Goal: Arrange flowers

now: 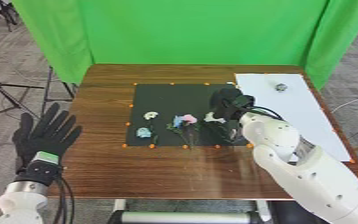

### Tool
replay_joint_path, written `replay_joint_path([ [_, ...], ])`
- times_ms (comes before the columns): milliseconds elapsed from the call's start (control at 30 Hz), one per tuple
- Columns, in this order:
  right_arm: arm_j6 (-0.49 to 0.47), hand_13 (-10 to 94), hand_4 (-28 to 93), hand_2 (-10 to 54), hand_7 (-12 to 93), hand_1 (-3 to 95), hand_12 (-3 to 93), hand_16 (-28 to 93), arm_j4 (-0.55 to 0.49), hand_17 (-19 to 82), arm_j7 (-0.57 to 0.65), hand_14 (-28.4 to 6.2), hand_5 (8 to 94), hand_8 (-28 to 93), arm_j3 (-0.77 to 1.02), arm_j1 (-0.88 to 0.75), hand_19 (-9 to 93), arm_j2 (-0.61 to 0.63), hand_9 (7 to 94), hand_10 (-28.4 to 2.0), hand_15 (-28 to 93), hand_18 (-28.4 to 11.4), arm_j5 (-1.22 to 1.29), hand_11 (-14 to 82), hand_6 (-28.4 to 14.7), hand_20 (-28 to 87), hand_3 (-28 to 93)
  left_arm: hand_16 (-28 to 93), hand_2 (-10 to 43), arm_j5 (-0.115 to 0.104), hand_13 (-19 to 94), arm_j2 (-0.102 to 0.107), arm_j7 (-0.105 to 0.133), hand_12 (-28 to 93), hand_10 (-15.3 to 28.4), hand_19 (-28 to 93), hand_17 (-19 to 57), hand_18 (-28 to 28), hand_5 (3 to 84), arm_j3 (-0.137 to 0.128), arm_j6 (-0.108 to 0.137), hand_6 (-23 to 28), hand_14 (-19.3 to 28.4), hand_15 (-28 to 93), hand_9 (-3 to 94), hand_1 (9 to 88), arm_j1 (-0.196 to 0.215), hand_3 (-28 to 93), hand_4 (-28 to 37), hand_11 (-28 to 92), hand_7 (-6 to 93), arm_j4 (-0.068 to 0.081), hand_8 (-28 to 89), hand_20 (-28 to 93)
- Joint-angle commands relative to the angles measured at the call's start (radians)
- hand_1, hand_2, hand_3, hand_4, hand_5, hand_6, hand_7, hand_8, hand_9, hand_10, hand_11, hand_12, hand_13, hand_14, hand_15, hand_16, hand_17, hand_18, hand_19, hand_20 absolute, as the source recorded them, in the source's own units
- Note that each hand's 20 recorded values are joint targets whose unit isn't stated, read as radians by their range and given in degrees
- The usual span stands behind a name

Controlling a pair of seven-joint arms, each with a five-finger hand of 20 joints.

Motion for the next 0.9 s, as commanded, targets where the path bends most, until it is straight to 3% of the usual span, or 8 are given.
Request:
replay_joint_path([
  [33,-0.034,53,-28,-9.5,24,42.5,14.8,18,-0.025,26,0.009,-12.0,59.2,-16,0.044,-0.028,75,-0.014,54.9,-14.3,48,-21.5,-0.008,14.0,-1.1,33,79,-5,4.6,-0.006,10,-0.004,0.001,13,12.7,22,-6.4,11.2,31.9,-0.003,0.014,4.0,11.4,24,23.9,29.5,0.014,68,-28.3,17,13.4,-0.012,-9,9],
  [233,-0.017,52,-28,-9.5,22,38.3,14.7,17,-0.118,26,0.082,-13.0,53.8,-15,0.143,-0.130,76,0.036,52.3,-15.5,49,-22.0,0.015,13.6,-3.0,33,79,-4,4.7,-0.019,10,-0.003,0.013,13,12.8,22,-6.5,11.1,31.9,0.003,0.020,4.8,11.6,24,23.9,29.1,0.013,68,-28.3,17,12.9,-0.013,-9,9],
  [333,-0.042,54,-27,2.2,20,32.6,14.6,17,-0.156,27,0.118,-14.0,52.0,-13,0.184,-0.192,77,0.070,55.5,-16.9,50,-22.6,0.026,14.5,-4.5,33,77,-4,5.6,-0.019,11,-0.003,0.015,13,12.9,22,-6.4,11.2,32.0,0.000,0.022,5.2,11.7,25,24.1,28.2,0.019,68,-28.3,17,12.8,-0.016,-9,9],
  [433,-0.130,52,-26,13.5,18,35.1,14.7,16,-0.173,27,0.124,-14.9,51.7,-12,0.207,-0.225,77,0.080,58.9,-16.7,49,-22.4,-0.045,15.2,-4.9,32,79,-4,6.9,-0.021,11,-0.005,0.017,13,13.0,22,-6.4,11.3,32.2,-0.007,0.024,5.5,11.9,25,24.5,27.2,0.026,68,-28.3,17,12.7,-0.019,-9,10],
  [500,-0.209,50,-26,14.9,18,37.1,14.7,15,-0.186,27,0.144,-15.1,55.0,-12,0.224,-0.234,77,0.078,59.9,-16.4,49,-22.1,-0.019,15.3,-5.4,31,79,-5,7.5,-0.022,11,-0.005,0.023,13,13.1,23,-6.5,11.3,32.4,-0.009,0.025,5.6,11.9,25,24.6,26.5,0.031,68,-28.3,17,12.7,-0.021,-9,10],
  [567,-0.269,49,-24,15.9,19,43.9,16.1,17,-0.199,26,0.172,-14.7,63.3,-2,0.230,-0.242,76,0.076,63.4,-16.0,49,-21.2,0.015,16.5,-5.3,32,79,-5,7.7,-0.023,11,-0.005,0.021,12,13.1,23,-6.5,11.4,32.5,-0.010,0.027,5.7,11.9,25,24.7,26.3,0.029,69,-28.3,17,12.8,-0.021,-9,9],
  [700,-0.271,49,-16,20.7,17,39.7,19.0,28,-0.187,26,0.163,-15.0,67.0,-1,0.214,-0.253,77,0.087,65.5,-17.4,51,-21.3,0.003,19.3,-5.8,34,84,-4,8.2,-0.023,12,-0.005,0.014,12,13.3,23,-6.5,11.5,32.8,-0.006,0.023,5.8,12.2,26,25.1,26.0,0.019,69,-28.3,17,13.1,-0.017,-9,9],
  [900,-0.358,50,-5,22.8,19,32.6,20.0,31,-0.202,26,0.144,-16.1,70.7,-8,0.231,-0.272,77,0.082,67.5,-18.2,53,-22.5,0.050,21.6,-4.7,34,92,-5,8.6,-0.013,12,-0.003,0.004,12,13.4,23,-6.6,11.6,32.9,-0.008,0.022,5.9,12.3,26,25.2,26.0,0.016,69,-28.3,18,13.3,-0.017,-9,9],
])
